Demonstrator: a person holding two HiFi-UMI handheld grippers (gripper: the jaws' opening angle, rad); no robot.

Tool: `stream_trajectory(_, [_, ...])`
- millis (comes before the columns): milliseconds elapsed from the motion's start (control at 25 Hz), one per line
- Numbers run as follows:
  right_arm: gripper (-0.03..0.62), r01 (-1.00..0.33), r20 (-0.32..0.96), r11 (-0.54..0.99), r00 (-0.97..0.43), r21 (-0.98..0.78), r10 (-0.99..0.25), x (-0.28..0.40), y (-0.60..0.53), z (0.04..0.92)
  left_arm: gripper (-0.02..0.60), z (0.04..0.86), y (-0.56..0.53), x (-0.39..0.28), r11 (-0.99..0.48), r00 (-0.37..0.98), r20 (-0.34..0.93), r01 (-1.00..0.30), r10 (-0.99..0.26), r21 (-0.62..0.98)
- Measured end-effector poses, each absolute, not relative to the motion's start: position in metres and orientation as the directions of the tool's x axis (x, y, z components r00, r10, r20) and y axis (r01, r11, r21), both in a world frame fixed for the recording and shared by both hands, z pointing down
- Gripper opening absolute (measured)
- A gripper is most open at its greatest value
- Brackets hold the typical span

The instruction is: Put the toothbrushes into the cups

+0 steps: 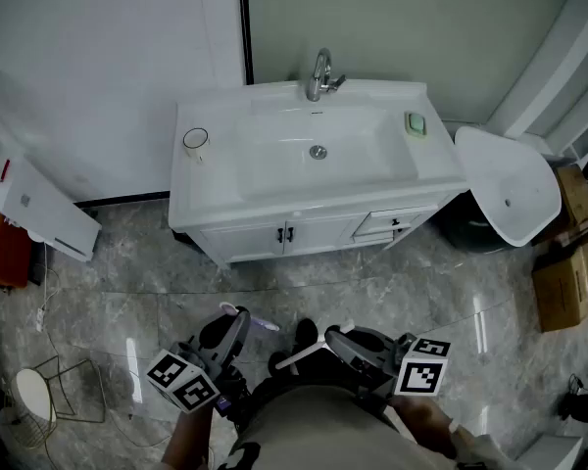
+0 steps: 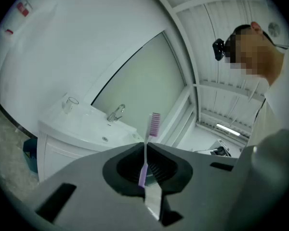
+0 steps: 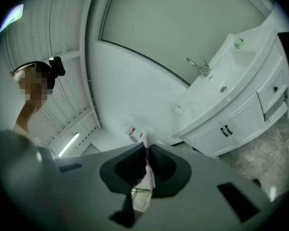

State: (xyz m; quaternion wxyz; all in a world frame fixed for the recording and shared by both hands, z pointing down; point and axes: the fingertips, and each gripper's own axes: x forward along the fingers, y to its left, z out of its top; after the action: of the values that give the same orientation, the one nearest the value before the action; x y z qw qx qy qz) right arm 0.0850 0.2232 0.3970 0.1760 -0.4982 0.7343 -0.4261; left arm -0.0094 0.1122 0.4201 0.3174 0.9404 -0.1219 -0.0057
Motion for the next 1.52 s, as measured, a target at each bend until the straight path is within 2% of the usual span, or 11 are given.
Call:
stream_trajectory(160, [0.032,-0.605,0.176,0.102,-0.382,-0.790,-0.907,0.064,0.249,0.399,0.031,0.415,0.130,-0.030,-0.815,0.983,0.049,-0.174,-0.176,0.553])
stream_trajectory(320, [0.032,-0.616,0.166,0.109,-0.372,-0.780,-0.913,0.052,0.264,0.394,0.031,0.397,0.156,-0.024,-0.821,0.993,-0.012,-0.093,-0.120,0.564])
stream_trajectory(440, [0.032,-0.604,0.149,0.117,-0.372,-0.788,-0.916,0.047,0.273,0.390,0.031,0.386,0.171,-0.025,-0.832,0.993,-0.028,-0.077,-0.111,0.550])
stream_trajectory(680, [0.031,-0.585,0.118,0.155,-0.402,-0.796,-0.908,0.057,0.289,0.384,0.031,0.388,0.182,-0.020,-0.840,0.990,0.026,-0.134,-0.142,0.526])
stream_trajectory(1000, [0.031,-0.674,0.155,0.166,-0.389,-0.720,-0.908,0.098,0.313,0.394,0.031,0.396,0.209,0.018,-0.865,0.985,0.081,-0.173,-0.153,0.471])
stream_trajectory(1120, [0.031,-0.719,0.205,0.160,-0.392,-0.677,-0.897,0.111,0.316,0.404,0.031,0.396,0.218,0.029,-0.862,0.980,0.091,-0.197,-0.175,0.468])
stream_trajectory(1520, [0.031,-0.733,0.168,0.296,-0.487,-0.613,-0.857,0.129,0.313,0.401,0.031,0.392,0.224,0.032,-0.848,0.935,0.151,-0.355,-0.321,0.395])
